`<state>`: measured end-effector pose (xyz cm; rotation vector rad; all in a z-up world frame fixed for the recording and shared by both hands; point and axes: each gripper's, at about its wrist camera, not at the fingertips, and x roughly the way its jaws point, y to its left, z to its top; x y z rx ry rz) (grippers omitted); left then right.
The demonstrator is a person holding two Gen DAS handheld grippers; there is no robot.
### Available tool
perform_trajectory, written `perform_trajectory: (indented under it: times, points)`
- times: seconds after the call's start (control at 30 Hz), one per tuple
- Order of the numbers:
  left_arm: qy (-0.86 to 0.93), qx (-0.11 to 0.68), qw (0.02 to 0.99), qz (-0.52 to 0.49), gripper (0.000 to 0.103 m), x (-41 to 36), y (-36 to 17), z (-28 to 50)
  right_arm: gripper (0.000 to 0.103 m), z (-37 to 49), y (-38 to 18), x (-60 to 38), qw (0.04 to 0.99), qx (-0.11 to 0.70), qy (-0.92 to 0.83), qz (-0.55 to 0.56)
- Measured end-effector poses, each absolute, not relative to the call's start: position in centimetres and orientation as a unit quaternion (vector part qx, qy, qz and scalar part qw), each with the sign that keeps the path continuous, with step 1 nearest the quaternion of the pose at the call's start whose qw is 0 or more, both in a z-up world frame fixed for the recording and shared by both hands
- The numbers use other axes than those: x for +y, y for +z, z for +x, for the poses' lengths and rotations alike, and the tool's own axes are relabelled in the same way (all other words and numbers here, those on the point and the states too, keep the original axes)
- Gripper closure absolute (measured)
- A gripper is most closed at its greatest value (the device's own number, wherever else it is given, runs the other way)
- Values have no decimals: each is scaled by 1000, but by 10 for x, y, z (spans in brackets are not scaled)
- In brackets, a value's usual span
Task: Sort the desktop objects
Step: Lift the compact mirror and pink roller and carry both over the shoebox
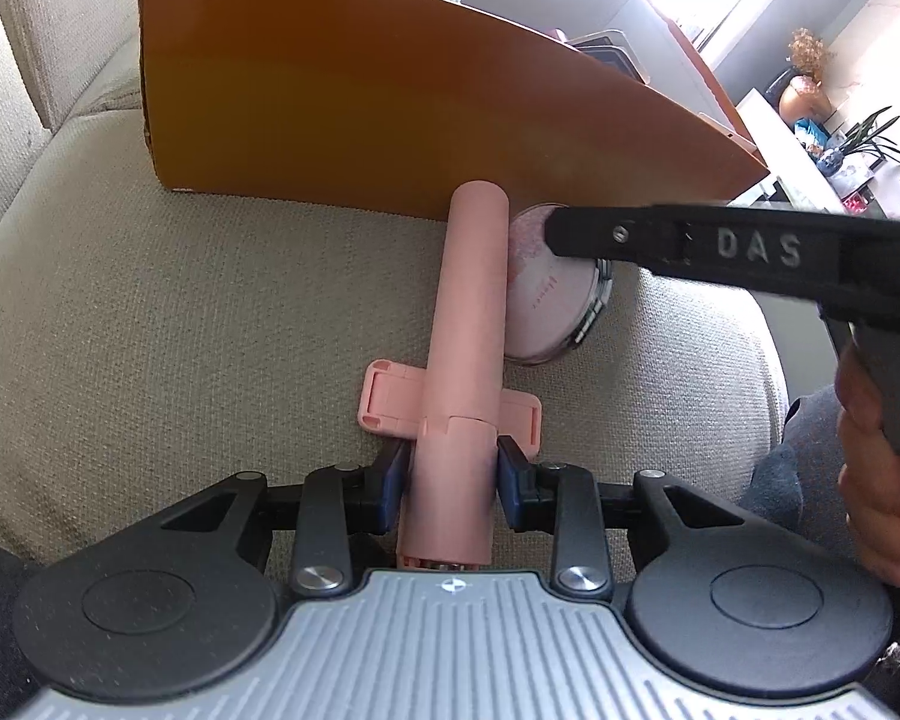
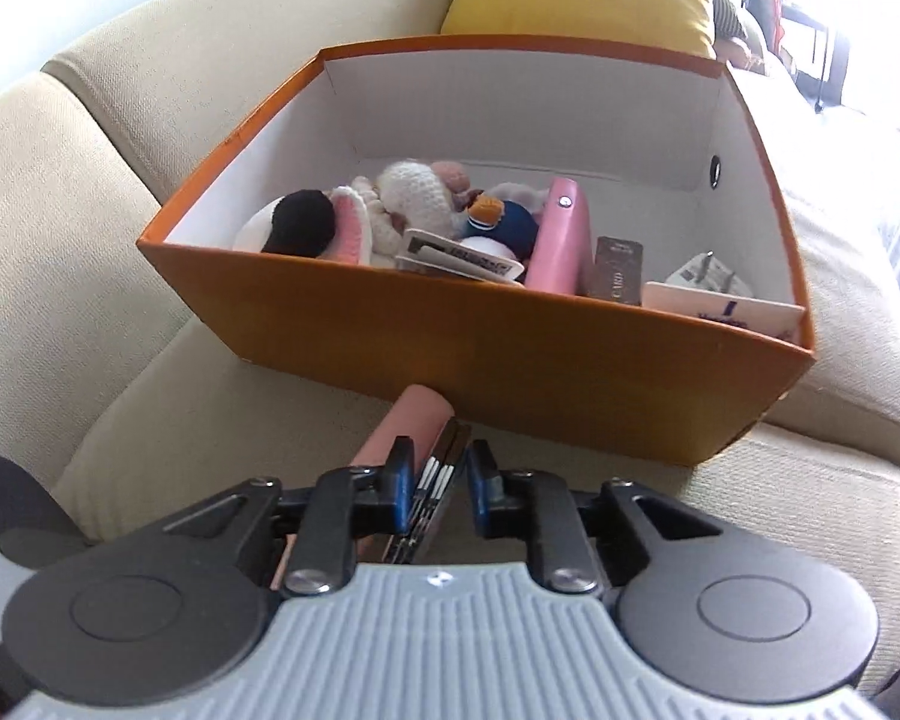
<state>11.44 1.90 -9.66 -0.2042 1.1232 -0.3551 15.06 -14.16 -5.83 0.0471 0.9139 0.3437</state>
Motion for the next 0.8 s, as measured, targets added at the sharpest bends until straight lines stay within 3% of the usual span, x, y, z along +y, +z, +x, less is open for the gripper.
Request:
perform_trajectory:
  times: [0.03, 0.1, 0.2, 0.33, 0.8]
  points:
    - [-165, 528, 828, -92, 66, 20, -97, 110, 80, 153, -59, -143, 882, 440, 168, 30]
    - [-160, 526, 832, -81, 54, 18, -94, 109, 78, 159, -64, -143, 877, 448, 168, 36]
    - [-151, 513, 842, -74, 46, 20, -90, 108, 84, 167, -77, -145, 869, 467, 157, 50]
    - [-155, 507, 843, -86, 46, 23, -91, 108, 88, 164, -75, -156, 868, 464, 158, 81]
    - [-160, 507, 846, -46, 44, -1, -94, 119, 88, 131, -74, -215, 875, 462, 112, 95]
